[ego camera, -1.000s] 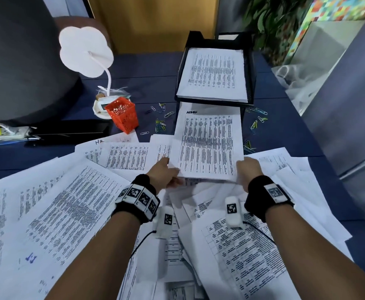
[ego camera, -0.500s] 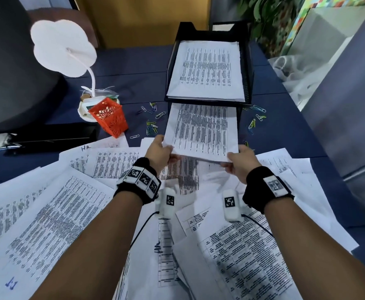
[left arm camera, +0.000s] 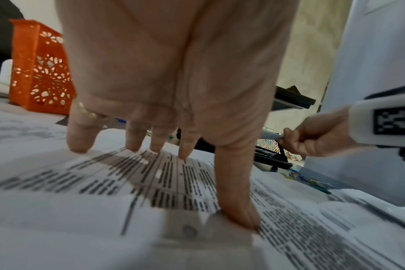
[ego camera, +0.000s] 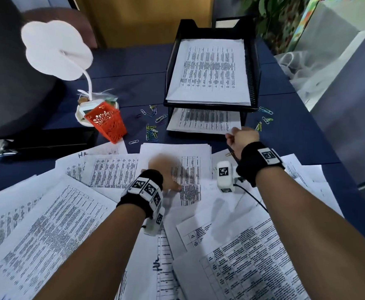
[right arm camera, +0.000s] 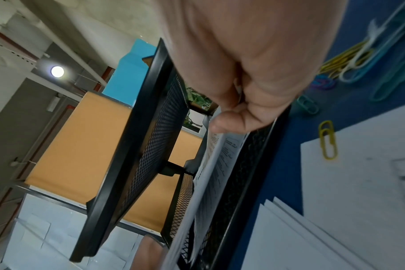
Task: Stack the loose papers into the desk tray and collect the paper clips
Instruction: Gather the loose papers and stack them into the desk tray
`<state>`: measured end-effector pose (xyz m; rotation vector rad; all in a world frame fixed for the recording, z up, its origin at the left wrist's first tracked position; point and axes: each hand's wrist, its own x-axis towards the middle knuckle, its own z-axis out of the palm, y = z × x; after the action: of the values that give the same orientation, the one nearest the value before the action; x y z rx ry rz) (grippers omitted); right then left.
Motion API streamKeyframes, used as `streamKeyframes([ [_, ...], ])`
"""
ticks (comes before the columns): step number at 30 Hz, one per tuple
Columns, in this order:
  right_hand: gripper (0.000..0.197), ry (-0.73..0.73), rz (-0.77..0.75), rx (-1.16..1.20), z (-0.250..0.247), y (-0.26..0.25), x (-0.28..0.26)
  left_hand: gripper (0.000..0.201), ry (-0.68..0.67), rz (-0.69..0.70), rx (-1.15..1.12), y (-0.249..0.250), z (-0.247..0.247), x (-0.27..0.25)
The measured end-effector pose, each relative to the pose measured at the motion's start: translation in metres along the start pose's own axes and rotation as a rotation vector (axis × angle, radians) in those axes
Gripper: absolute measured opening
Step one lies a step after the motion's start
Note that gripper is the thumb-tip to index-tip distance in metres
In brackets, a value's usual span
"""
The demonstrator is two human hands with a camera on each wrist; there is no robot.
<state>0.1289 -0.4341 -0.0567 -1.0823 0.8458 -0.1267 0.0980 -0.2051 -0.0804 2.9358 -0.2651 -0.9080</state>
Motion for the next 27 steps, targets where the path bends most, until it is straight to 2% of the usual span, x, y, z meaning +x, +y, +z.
streamKeyframes([
  [2, 0.029, 0.042, 0.024, 0.002, 0.005, -0.002, 0.008, 0.109, 0.011, -0.016, -0.004, 0.001, 0.001, 0.001],
  [3, 0.029, 0.071, 0.056, -0.110, 0.007, -0.005, 0.013, 0.109, 0.012, -0.016, -0.003, 0.003, 0.001, 0.000],
  [4, 0.031, 0.066, 0.070, -0.265, 0.008, -0.010, 0.014, 0.108, 0.008, -0.016, 0.001, 0.003, 0.001, 0.001],
  [5, 0.035, 0.127, -0.032, -0.651, 0.008, -0.008, 0.011, 0.109, 0.004, -0.016, 0.002, 0.004, 0.000, 0.001],
  [6, 0.040, 0.126, -0.153, -0.925, 0.009, -0.010, 0.009, 0.110, 0.004, -0.018, -0.002, 0.004, 0.000, 0.001],
  [7, 0.047, 0.123, -0.180, -1.048, 0.009, -0.011, 0.006, 0.111, 0.002, -0.024, -0.012, 0.004, 0.000, 0.002],
  [8, 0.053, 0.063, -0.190, -1.111, 0.007, -0.012, 0.007, 0.112, 0.004, -0.025, -0.022, 0.004, 0.000, 0.002],
  [11, 0.060, 0.027, -0.155, -1.189, 0.007, -0.012, 0.018, 0.111, 0.006, -0.027, -0.026, 0.006, -0.002, 0.000],
  [14, 0.067, -0.041, -0.182, -1.318, 0.004, -0.012, 0.027, 0.112, 0.012, -0.029, -0.039, 0.005, -0.001, 0.000],
  [16, 0.067, -0.077, -0.260, -1.420, -0.003, -0.014, 0.020, 0.113, 0.008, -0.035, -0.059, 0.004, 0.000, 0.000],
  [18, 0.061, -0.083, -0.308, -1.376, -0.009, -0.012, 0.010, 0.111, 0.001, -0.035, -0.088, 0.003, 0.000, -0.004],
  [19, 0.055, -0.101, -0.306, -1.233, -0.012, -0.009, 0.006, 0.109, 0.003, -0.031, -0.105, 0.003, -0.001, -0.007],
  [20, 0.048, -0.094, -0.252, -0.997, -0.014, -0.004, 0.000, 0.105, 0.015, -0.024, -0.124, 0.003, 0.000, -0.011],
  [22, 0.033, -0.166, -0.033, -0.428, -0.019, 0.002, -0.011, 0.093, 0.065, -0.010, -0.156, 0.004, 0.004, -0.020],
  [23, 0.023, -0.109, -0.097, -0.372, -0.022, 0.008, -0.018, 0.085, 0.100, -0.002, -0.170, 0.005, 0.007, -0.026],
  [25, 0.015, -0.022, -0.172, -0.496, -0.035, 0.018, -0.027, 0.068, 0.175, 0.028, -0.223, 0.006, 0.015, -0.037],
  [27, 0.021, -0.012, -0.244, -0.607, -0.051, 0.029, -0.029, 0.052, 0.226, 0.075, -0.274, 0.009, 0.020, -0.050],
])
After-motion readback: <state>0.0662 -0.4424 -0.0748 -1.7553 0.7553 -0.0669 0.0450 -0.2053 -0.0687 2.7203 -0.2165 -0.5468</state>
